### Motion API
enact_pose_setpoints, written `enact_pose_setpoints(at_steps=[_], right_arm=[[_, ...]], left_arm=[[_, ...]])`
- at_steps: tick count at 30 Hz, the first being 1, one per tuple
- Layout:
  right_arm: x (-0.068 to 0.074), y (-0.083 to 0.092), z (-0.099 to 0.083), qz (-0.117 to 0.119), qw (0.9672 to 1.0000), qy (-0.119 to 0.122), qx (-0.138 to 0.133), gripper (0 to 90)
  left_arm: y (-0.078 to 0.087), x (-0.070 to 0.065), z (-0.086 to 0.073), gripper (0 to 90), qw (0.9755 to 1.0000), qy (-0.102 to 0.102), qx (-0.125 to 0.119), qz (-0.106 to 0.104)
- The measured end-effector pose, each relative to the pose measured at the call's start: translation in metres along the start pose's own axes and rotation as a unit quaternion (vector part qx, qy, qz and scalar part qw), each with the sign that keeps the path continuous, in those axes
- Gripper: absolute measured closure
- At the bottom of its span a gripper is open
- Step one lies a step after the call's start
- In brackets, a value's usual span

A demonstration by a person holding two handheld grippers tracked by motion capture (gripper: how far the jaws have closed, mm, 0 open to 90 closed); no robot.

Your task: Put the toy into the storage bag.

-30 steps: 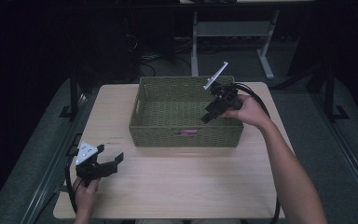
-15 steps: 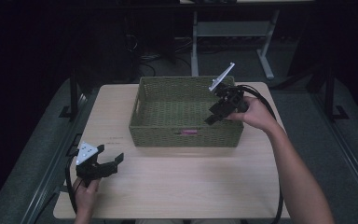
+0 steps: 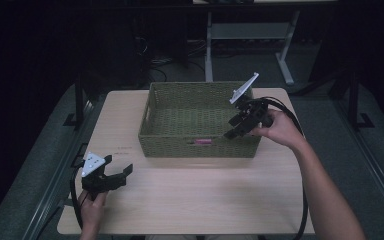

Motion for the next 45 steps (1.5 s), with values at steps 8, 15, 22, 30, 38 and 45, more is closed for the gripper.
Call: enact_pose_setpoints(at_steps=[8, 15, 22, 30, 38, 45], right_arm=[[0.001, 0.004, -0.017, -0.001, 0.9999, -0.007, -0.012, 33.0], [0.002, 0.008, -0.033, -0.003, 0.9996, -0.014, -0.025, 32.9], [0.006, 0.007, -0.048, -0.008, 0.9994, -0.015, -0.029, 32.4], [0.011, 0.001, -0.063, -0.003, 0.9995, -0.016, -0.027, 32.3], [0.013, -0.006, -0.079, 0.000, 0.9994, -0.024, -0.024, 32.2], [0.016, -0.011, -0.089, 0.003, 0.9993, -0.028, -0.025, 31.9]], left_arm=[[0.000, 0.000, 0.000, 13.9, 1.0000, 0.000, 0.000, 0.001], [0.000, 0.000, 0.000, 13.9, 1.0000, 0.000, 0.001, 0.001], [0.000, 0.000, 0.000, 13.8, 1.0000, -0.001, 0.002, 0.001], [0.000, 0.000, 0.000, 13.9, 1.0000, -0.002, 0.003, 0.002], [0.001, 0.000, -0.001, 13.9, 1.0000, -0.001, 0.002, 0.002], [0.001, 0.000, -0.001, 13.9, 1.0000, -0.002, 0.002, 0.003]])
Point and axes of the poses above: each handheld gripper's, and its own axes: y roughly backward along the jaws, z roughly out of its top, x roughly to its left, the point moved 1 cm from there along -y, roughly forward along the jaws, and after that the axes turned 6 degrees about -y, right-handed, at the moved point
